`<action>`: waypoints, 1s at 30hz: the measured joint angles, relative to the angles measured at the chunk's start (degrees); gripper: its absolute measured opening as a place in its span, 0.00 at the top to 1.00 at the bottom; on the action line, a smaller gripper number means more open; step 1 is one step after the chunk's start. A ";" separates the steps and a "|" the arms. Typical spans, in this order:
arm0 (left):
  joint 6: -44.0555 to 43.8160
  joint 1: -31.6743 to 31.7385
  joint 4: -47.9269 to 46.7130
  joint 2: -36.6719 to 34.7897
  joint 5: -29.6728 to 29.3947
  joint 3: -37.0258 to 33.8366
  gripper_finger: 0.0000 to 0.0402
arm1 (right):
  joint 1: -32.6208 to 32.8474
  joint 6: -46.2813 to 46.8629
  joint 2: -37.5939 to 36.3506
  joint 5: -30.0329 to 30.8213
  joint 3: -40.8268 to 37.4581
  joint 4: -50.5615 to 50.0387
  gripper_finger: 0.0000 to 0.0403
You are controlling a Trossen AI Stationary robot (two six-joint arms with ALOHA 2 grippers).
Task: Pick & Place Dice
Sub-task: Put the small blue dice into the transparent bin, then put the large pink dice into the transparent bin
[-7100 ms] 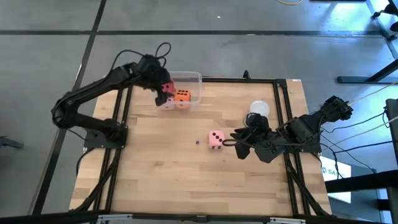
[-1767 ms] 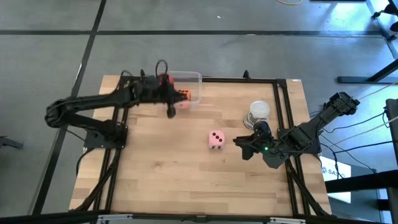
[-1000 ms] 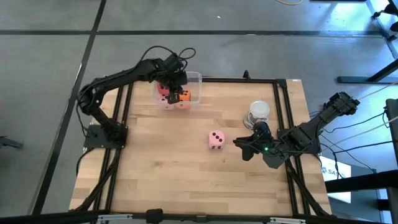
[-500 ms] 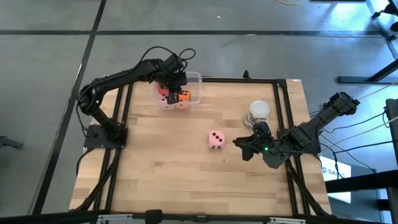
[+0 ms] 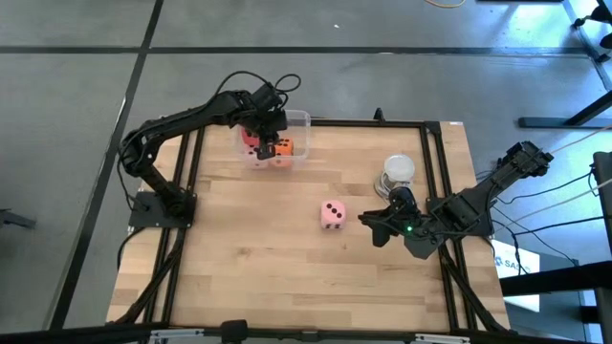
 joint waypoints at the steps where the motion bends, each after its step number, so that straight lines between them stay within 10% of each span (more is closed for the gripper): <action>1: -0.09 0.01 -0.01 0.00 -0.70 0.00 0.92 | -0.02 0.02 0.00 0.00 0.00 0.00 0.70; 17: 0.78 0.02 -0.13 -0.02 1.78 0.00 0.43 | 0.00 -0.15 0.00 -0.02 0.00 0.02 0.71; 25: -3.52 -0.71 1.52 -1.19 -5.99 -0.01 0.40 | 0.00 -0.18 0.00 -0.02 0.00 0.02 0.71; 30: -10.36 -1.44 3.45 -8.02 3.34 -0.04 0.43 | -0.07 -3.60 0.00 -1.04 0.00 0.02 0.71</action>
